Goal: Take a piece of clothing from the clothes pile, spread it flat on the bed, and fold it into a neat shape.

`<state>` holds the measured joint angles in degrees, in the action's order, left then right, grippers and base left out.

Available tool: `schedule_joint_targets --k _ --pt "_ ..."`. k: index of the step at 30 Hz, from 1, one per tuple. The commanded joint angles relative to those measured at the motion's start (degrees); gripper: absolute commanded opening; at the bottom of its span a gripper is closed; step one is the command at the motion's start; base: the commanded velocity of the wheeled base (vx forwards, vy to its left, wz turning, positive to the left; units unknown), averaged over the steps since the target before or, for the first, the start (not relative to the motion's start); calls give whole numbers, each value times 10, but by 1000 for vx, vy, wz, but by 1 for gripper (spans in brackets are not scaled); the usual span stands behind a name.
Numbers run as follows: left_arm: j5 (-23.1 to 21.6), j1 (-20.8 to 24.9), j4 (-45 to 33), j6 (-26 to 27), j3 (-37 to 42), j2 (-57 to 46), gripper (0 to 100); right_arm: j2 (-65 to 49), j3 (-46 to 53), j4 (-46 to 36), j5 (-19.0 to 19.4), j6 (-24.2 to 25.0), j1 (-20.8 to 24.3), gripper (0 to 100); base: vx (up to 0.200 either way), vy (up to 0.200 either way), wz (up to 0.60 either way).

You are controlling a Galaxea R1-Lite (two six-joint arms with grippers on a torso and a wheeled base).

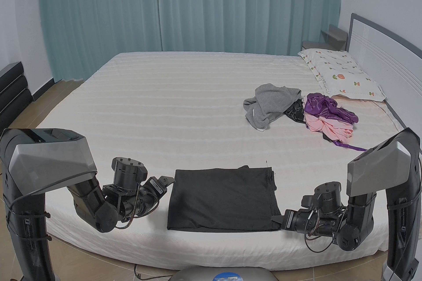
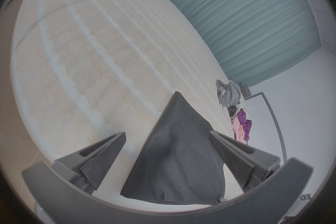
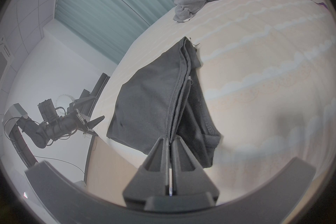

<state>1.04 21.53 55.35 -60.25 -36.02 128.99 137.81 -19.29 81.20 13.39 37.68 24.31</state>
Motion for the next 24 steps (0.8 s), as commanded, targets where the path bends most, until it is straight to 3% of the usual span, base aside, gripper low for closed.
schedule_joint_targets --k 1,10,11,17,21,24 --pt "0 0 0 0 0 1 100 -7 8 -1 -2 -2 -6 0 0 0 0" --pt "0 0 0 0 0 1 100 -4 14 -1 -3 -18 -15 0 0 0 0" --pt "0 0 0 0 0 1 100 -4 14 -2 -3 -21 -14 100 0 0 0" --pt "0 -1 0 -1 1 1 100 -8 -1 4 -1 -29 -18 100 0 0 0" --pt "2 0 0 -1 1 0 100 -4 -79 -8 3 -25 -41 100 0 0 0" --pt "3 -1 0 -1 1 1 100 8 -163 -73 3 -22 -58 100 0 0 0"
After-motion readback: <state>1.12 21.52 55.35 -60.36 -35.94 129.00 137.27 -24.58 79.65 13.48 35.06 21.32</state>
